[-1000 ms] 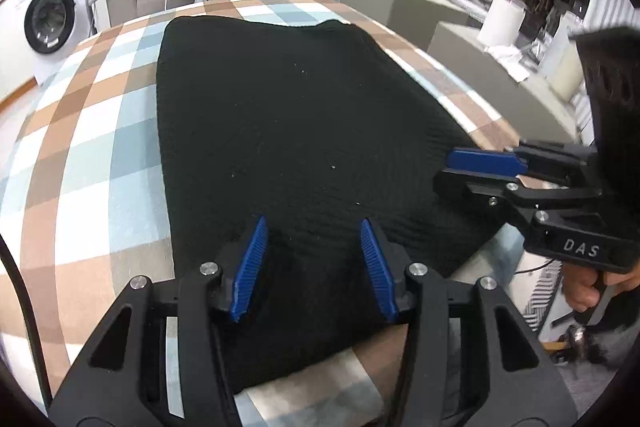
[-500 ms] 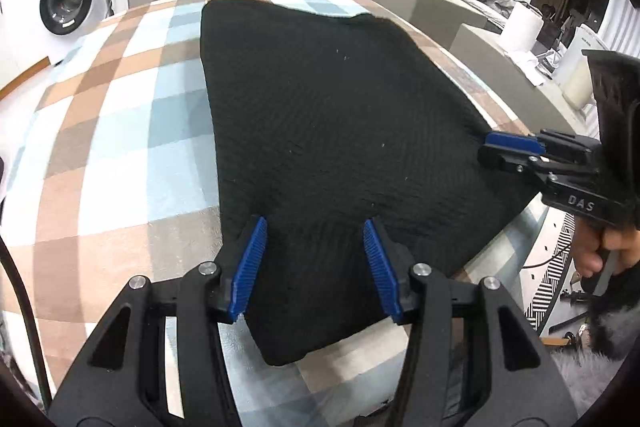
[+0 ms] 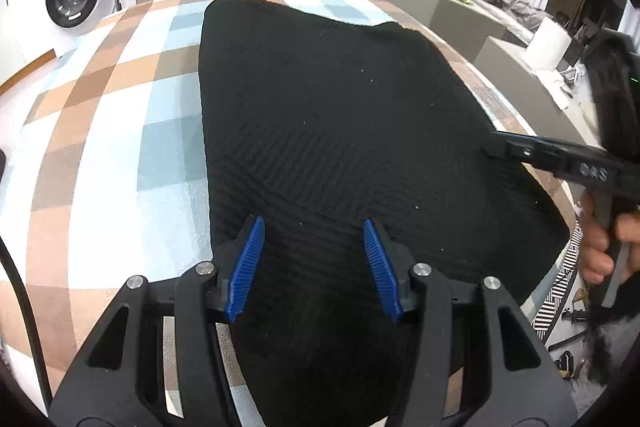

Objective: Fold small clothes

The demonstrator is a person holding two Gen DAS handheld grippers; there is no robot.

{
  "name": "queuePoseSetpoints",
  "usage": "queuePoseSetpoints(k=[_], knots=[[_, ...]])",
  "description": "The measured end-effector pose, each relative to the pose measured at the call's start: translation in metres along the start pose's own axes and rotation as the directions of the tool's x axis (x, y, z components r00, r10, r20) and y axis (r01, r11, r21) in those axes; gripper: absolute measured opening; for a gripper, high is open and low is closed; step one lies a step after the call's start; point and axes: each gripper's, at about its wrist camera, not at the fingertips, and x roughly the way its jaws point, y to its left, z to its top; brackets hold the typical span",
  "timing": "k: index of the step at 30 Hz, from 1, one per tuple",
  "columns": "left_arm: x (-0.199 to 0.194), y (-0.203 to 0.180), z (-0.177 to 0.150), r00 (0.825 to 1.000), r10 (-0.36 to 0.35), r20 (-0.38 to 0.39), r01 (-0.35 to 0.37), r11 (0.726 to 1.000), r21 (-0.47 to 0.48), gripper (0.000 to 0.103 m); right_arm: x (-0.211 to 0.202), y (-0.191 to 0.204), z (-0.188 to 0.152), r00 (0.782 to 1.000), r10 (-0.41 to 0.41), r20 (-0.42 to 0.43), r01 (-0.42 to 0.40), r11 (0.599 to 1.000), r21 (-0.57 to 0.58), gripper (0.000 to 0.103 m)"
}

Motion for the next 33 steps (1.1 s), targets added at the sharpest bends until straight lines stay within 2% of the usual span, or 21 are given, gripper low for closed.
queuePoseSetpoints(k=[5, 6, 7, 8, 12, 15, 17, 20, 22, 24, 26, 33], knots=[[-0.007, 0.004, 0.004, 1.0, -0.011, 0.002, 0.011, 1.0, -0.024, 0.049, 0.01, -0.004, 0.015, 1.0, 0.021, -0.017, -0.021, 1.0, 0.006, 0.03], [-0.008, 0.005, 0.005, 1.0, -0.011, 0.005, 0.012, 0.999, -0.03, 0.049, 0.01, -0.004, 0.017, 1.0, 0.017, -0.019, -0.016, 1.0, 0.004, 0.016], [-0.01, 0.007, 0.007, 1.0, -0.013, 0.014, 0.013, 0.999, -0.043, 0.049, 0.012, -0.002, 0.019, 1.0, 0.014, -0.022, -0.014, 1.0, -0.002, 0.011], [-0.012, 0.007, 0.008, 1.0, -0.009, 0.02, 0.01, 0.999, -0.053, 0.049, 0.012, -0.001, 0.021, 1.0, 0.015, -0.025, -0.015, 1.0, -0.007, 0.01], [-0.024, 0.009, 0.014, 0.998, 0.013, 0.063, -0.009, 0.997, -0.071, 0.049, -0.015, 0.016, 0.027, 0.996, -0.003, 0.087, 0.012, 0.995, -0.102, 0.007], [-0.029, 0.006, 0.019, 0.996, 0.031, 0.082, -0.027, 0.999, -0.047, 0.049, -0.022, 0.017, 0.027, 0.993, -0.049, 0.107, 0.061, 0.991, -0.119, 0.007], [-0.022, 0.006, 0.02, 0.997, 0.036, 0.068, -0.033, 0.998, -0.048, 0.049, -0.004, 0.007, 0.024, 0.993, -0.101, 0.054, 0.105, 0.99, -0.098, 0.007], [-0.008, 0.011, 0.019, 0.998, 0.051, 0.028, -0.049, 0.998, -0.048, 0.049, 0.008, 0.0, 0.02, 0.995, -0.101, 0.01, 0.101, 0.993, -0.063, 0.008], [0.001, 0.015, 0.016, 0.996, 0.091, -0.01, -0.091, 0.994, -0.055, 0.049, 0.005, -0.006, 0.02, 0.999, -0.053, 0.006, 0.053, 0.998, -0.021, 0.014], [0.003, 0.02, 0.014, 0.996, 0.087, -0.015, -0.088, 0.994, -0.069, 0.049, 0.004, -0.014, 0.023, 1.0, -0.007, -0.01, 0.007, 1.0, 0.024, 0.025], [0.0, 0.022, 0.016, 0.997, 0.077, 0.001, -0.076, 0.994, -0.078, 0.049, 0.005, -0.019, 0.027, 1.0, 0.011, -0.001, -0.011, 0.999, 0.047, 0.028], [0.006, 0.027, 0.041, 0.995, 0.086, 0.048, -0.082, 0.994, -0.076, 0.049, 0.026, -0.032, 0.06, 0.999, 0.039, 0.001, -0.039, 0.994, 0.099, 0.028]])
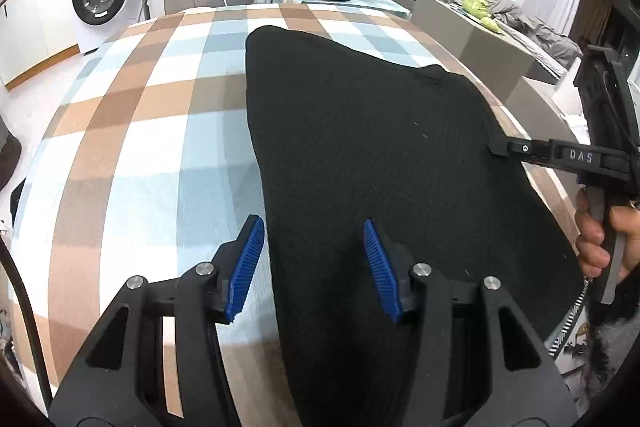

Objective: Fold small clothes

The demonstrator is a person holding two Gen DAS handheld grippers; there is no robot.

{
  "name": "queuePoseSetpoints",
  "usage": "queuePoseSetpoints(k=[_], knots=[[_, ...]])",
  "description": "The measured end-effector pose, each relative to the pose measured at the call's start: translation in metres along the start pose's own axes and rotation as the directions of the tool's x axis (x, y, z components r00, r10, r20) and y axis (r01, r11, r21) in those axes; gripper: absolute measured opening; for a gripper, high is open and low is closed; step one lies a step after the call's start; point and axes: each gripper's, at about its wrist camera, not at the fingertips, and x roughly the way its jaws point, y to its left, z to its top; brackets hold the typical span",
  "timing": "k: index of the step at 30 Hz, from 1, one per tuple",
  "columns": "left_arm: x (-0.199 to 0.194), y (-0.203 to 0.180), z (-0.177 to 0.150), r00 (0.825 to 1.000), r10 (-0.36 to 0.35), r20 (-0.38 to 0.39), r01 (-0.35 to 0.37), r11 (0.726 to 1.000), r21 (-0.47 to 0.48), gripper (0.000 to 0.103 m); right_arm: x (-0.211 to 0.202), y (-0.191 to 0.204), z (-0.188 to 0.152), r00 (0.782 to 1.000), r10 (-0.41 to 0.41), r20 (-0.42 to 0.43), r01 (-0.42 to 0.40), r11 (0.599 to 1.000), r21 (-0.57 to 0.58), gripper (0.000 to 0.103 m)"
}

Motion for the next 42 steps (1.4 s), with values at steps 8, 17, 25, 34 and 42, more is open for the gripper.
queuePoseSetpoints(k=[8, 17, 25, 34, 42], knots=[[0.021, 0.015, 0.012, 1.0, 0.013, -0.028, -0.014, 1.0, -0.028, 0.042, -0.026, 0.035, 0.017, 0.986, -0.064, 0.156, 0.093, 0.978, -0.187, 0.006], [0.009, 0.014, 0.009, 0.999, 0.036, -0.017, -0.036, 0.999, -0.021, 0.042, -0.009, 0.002, 0.004, 0.999, 0.002, -0.036, -0.003, 0.999, -0.049, 0.026], [-0.036, -0.01, -0.018, 0.999, -0.036, 0.02, 0.036, 0.999, 0.014, 0.042, -0.053, 0.002, -0.074, 0.989, 0.124, -0.077, -0.121, 0.992, 0.038, 0.03], [-0.045, -0.034, -0.053, 0.996, -0.078, -0.031, 0.079, 0.996, 0.051, 0.042, -0.085, 0.035, -0.097, 0.998, 0.053, 0.022, -0.05, 0.993, -0.111, 0.008], [-0.062, -0.028, -0.082, 0.998, -0.037, -0.058, 0.041, 0.997, 0.063, 0.042, -0.065, 0.018, -0.107, 0.998, -0.004, -0.065, 0.002, 0.999, -0.038, 0.021]])
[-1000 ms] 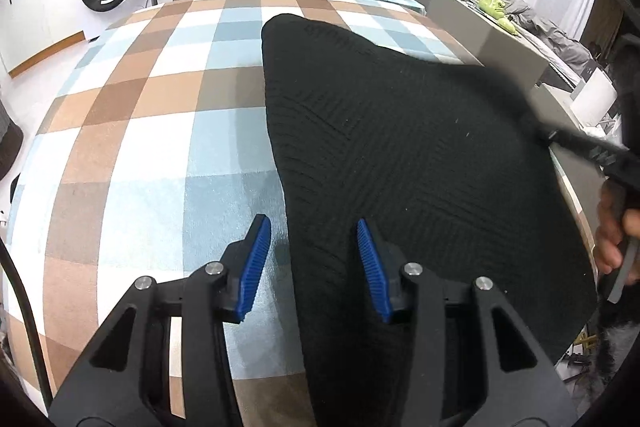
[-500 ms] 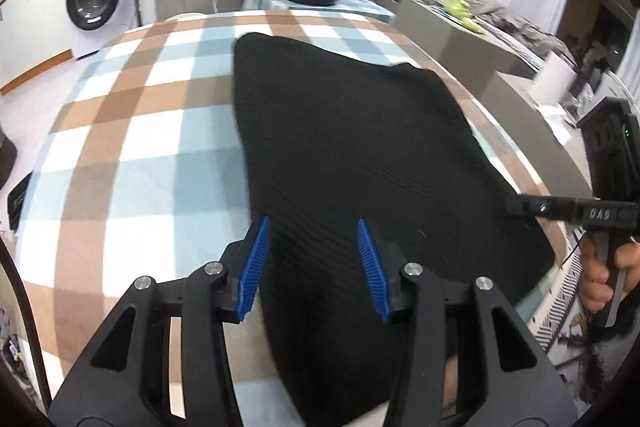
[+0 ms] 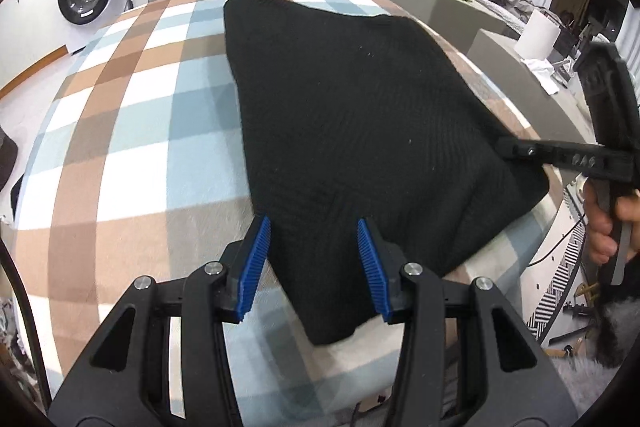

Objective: Fold small clothes

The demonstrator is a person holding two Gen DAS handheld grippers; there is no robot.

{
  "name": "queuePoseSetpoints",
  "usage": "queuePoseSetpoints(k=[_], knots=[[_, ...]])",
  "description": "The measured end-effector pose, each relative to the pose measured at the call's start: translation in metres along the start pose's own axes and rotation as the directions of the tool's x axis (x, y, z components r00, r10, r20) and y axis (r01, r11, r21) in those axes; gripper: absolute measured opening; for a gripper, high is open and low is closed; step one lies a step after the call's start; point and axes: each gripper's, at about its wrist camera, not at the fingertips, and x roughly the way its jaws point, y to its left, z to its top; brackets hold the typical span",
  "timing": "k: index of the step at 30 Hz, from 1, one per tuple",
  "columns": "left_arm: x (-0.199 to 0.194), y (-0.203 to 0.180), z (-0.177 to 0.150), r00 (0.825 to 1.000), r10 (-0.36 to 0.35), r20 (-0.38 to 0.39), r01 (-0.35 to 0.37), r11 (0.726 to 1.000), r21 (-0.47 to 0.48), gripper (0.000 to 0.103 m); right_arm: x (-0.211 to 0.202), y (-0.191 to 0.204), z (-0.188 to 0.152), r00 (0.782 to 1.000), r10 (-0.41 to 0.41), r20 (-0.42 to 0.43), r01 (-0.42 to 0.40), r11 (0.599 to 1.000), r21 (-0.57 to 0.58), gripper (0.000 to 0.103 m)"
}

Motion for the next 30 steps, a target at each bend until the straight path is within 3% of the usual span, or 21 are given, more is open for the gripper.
queuePoseSetpoints(k=[2, 3, 5, 8, 10, 11, 12, 16, 20, 23, 30], knots=[[-0.007, 0.002, -0.005, 1.0, -0.011, 0.002, 0.011, 1.0, -0.011, 0.042, -0.005, -0.01, -0.002, 0.993, 0.114, 0.012, -0.115, 0.992, 0.056, 0.04], [-0.009, 0.002, -0.006, 1.0, -0.019, 0.004, 0.019, 1.0, -0.012, 0.042, -0.008, -0.012, -0.006, 0.988, 0.156, 0.017, -0.157, 0.985, 0.068, 0.044], [-0.013, 0.0, -0.008, 1.0, -0.023, 0.008, 0.023, 1.0, 0.003, 0.043, -0.011, -0.013, -0.01, 0.98, 0.2, 0.013, -0.201, 0.978, 0.058, 0.044], [-0.011, -0.002, -0.011, 1.0, -0.022, -0.01, 0.022, 1.0, 0.017, 0.043, -0.012, -0.011, -0.019, 0.979, 0.204, -0.006, -0.204, 0.979, 0.027, 0.044], [-0.01, -0.003, -0.013, 1.0, -0.017, -0.016, 0.017, 1.0, 0.024, 0.043, -0.014, -0.008, -0.027, 0.983, 0.182, -0.005, -0.182, 0.983, -0.011, 0.04], [-0.01, -0.003, -0.014, 1.0, -0.013, -0.018, 0.014, 0.999, 0.03, 0.043, -0.014, -0.005, -0.028, 0.989, 0.146, 0.001, -0.146, 0.988, -0.039, 0.019], [-0.01, -0.003, -0.014, 1.0, -0.011, -0.019, 0.012, 0.999, 0.033, 0.043, -0.012, 0.0, -0.025, 0.995, 0.099, 0.006, -0.099, 0.992, -0.073, 0.005], [-0.008, -0.001, -0.015, 1.0, -0.003, -0.027, 0.004, 1.0, 0.027, 0.043, -0.032, 0.002, -0.018, 0.984, 0.171, 0.044, -0.167, 0.983, -0.071, 0.004], [-0.005, 0.002, -0.017, 0.999, -0.008, -0.036, 0.008, 1.0, 0.011, 0.043, -0.01, -0.013, -0.02, 0.997, 0.022, -0.069, -0.023, 1.0, -0.006, 0.004], [-0.006, 0.001, -0.017, 0.999, 0.008, -0.033, -0.008, 1.0, 0.017, 0.043, -0.011, -0.007, -0.02, 0.998, 0.003, -0.055, -0.004, 1.0, -0.015, 0.006], [-0.019, -0.009, -0.005, 0.999, -0.023, 0.022, 0.022, 0.999, 0.035, 0.043, -0.046, 0.023, -0.016, 0.987, -0.065, 0.147, 0.082, 0.99, -0.118, 0.024]])
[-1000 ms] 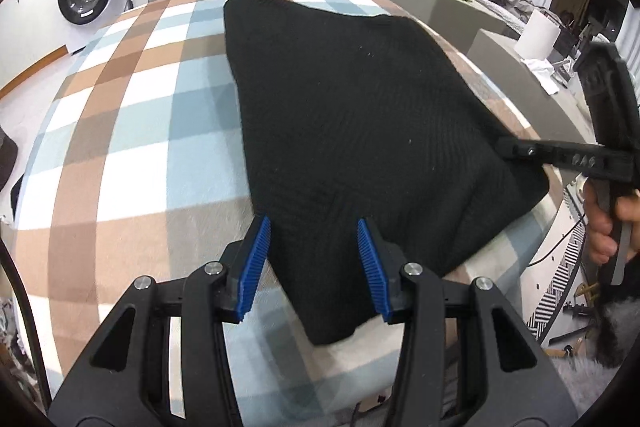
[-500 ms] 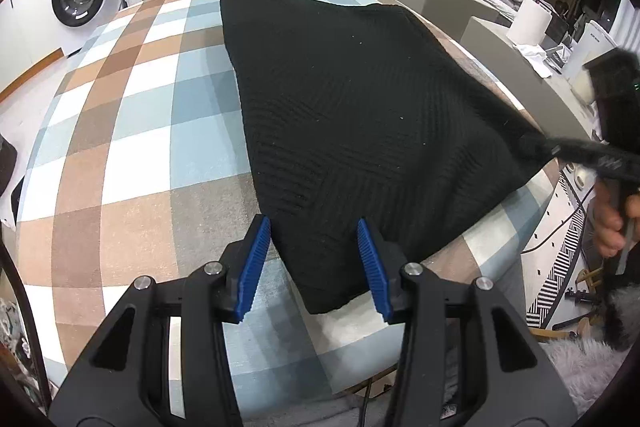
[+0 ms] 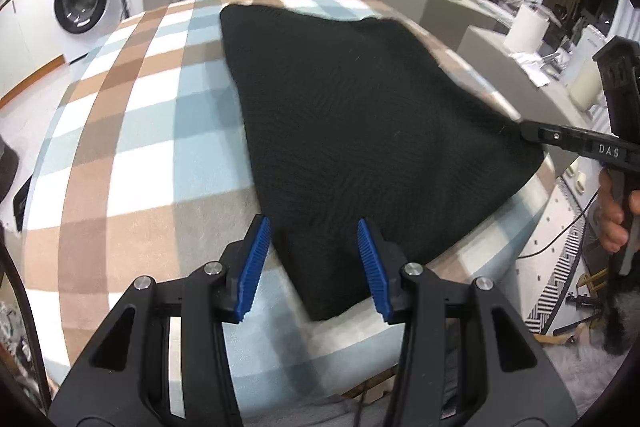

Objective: Fold small clothes

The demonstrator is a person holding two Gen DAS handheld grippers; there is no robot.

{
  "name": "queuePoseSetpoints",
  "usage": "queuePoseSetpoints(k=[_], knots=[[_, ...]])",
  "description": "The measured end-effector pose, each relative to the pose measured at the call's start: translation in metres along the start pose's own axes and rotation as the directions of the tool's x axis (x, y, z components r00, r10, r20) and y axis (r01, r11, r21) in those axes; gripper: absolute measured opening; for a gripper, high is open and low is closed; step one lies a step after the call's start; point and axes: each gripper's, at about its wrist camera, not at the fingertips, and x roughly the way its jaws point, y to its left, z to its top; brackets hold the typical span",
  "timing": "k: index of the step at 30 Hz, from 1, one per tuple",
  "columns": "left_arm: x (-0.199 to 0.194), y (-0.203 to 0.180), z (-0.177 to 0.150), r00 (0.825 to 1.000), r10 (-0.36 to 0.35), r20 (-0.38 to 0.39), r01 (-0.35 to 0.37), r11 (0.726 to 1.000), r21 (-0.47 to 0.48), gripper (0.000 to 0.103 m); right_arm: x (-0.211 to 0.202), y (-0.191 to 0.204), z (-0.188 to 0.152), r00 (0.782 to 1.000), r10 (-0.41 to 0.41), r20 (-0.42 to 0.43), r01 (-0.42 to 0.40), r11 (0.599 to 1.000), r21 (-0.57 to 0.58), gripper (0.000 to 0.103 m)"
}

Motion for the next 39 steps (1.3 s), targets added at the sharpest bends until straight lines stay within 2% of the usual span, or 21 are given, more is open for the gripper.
queuePoseSetpoints(k=[2, 4, 10, 12, 13, 17, 19, 22, 25, 26, 27, 29, 32, 35, 39], knots=[[0.005, -0.009, 0.006, 0.999, -0.042, 0.007, 0.042, 0.999, 0.01, 0.043, 0.0, 0.012, 0.006, 0.999, 0.014, 0.037, -0.012, 0.999, -0.052, 0.03], [0.014, -0.02, 0.011, 0.998, -0.059, 0.006, 0.059, 0.998, 0.038, 0.043, 0.008, 0.026, 0.008, 0.999, -0.042, 0.027, 0.046, 0.99, -0.135, 0.03], [0.035, -0.04, 0.012, 0.991, -0.133, -0.025, 0.135, 0.989, 0.066, 0.043, 0.038, 0.042, 0.001, 0.999, 0.038, -0.034, -0.044, 0.983, -0.176, 0.03], [0.04, -0.046, 0.009, 0.993, -0.112, -0.036, 0.115, 0.989, 0.094, 0.043, 0.052, 0.047, -0.004, 0.995, 0.072, -0.068, -0.084, 0.978, -0.189, 0.03], [0.041, -0.048, 0.007, 0.993, -0.105, -0.047, 0.11, 0.988, 0.107, 0.043, 0.06, 0.05, -0.005, 0.995, 0.063, -0.076, -0.078, 0.976, -0.204, 0.03], [0.04, -0.047, -0.002, 0.992, -0.112, -0.06, 0.118, 0.986, 0.121, 0.043, 0.064, 0.05, -0.012, 0.997, -0.043, -0.061, 0.022, 0.951, -0.307, 0.03], [0.037, -0.043, -0.004, 0.991, -0.121, -0.064, 0.128, 0.985, 0.117, 0.043, 0.057, 0.034, -0.014, 0.994, -0.087, -0.068, 0.065, 0.958, -0.279, 0.03], [0.033, -0.037, -0.002, 0.99, -0.123, -0.063, 0.129, 0.986, 0.103, 0.043, 0.042, 0.013, -0.014, 0.994, -0.058, -0.089, 0.038, 0.978, -0.207, 0.03], [0.027, -0.031, 0.012, 0.995, -0.101, -0.02, 0.103, 0.991, 0.091, 0.043, 0.034, 0.013, -0.005, 0.998, -0.026, -0.06, 0.016, 0.988, -0.156, 0.031], [0.028, -0.028, 0.016, 0.995, -0.096, -0.011, 0.097, 0.992, 0.083, 0.043, 0.034, 0.012, -0.001, 0.999, -0.022, -0.045, 0.015, 0.989, -0.148, 0.034], [0.029, -0.024, 0.022, 0.996, -0.092, -0.004, 0.092, 0.993, 0.072, 0.043, 0.036, 0.013, 0.006, 0.999, -0.03, -0.025, 0.026, 0.989, -0.143, 0.037], [0.038, -0.016, 0.039, 0.995, -0.095, 0.022, 0.094, 0.995, 0.039, 0.043, 0.047, 0.021, 0.019, 0.998, -0.058, -0.012, 0.056, 0.987, -0.148, 0.038], [0.058, -0.008, 0.06, 0.997, -0.08, 0.021, 0.08, 0.997, 0.015, 0.043, 0.074, 0.04, 0.033, 0.996, -0.084, -0.007, 0.081, 0.975, -0.207, 0.038], [0.084, -0.002, 0.074, 0.998, -0.061, -0.018, 0.061, 0.998, 0.012, 0.043, 0.112, 0.044, 0.042, 0.991, -0.11, -0.072, 0.09, 0.967, -0.237, 0.038], [0.091, 0.01, 0.077, 0.997, -0.069, -0.032, 0.069, 0.998, -0.001, 0.043, 0.11, 0.037, 0.04, 0.985, -0.163, -0.052, 0.142, 0.948, -0.283, 0.037]])
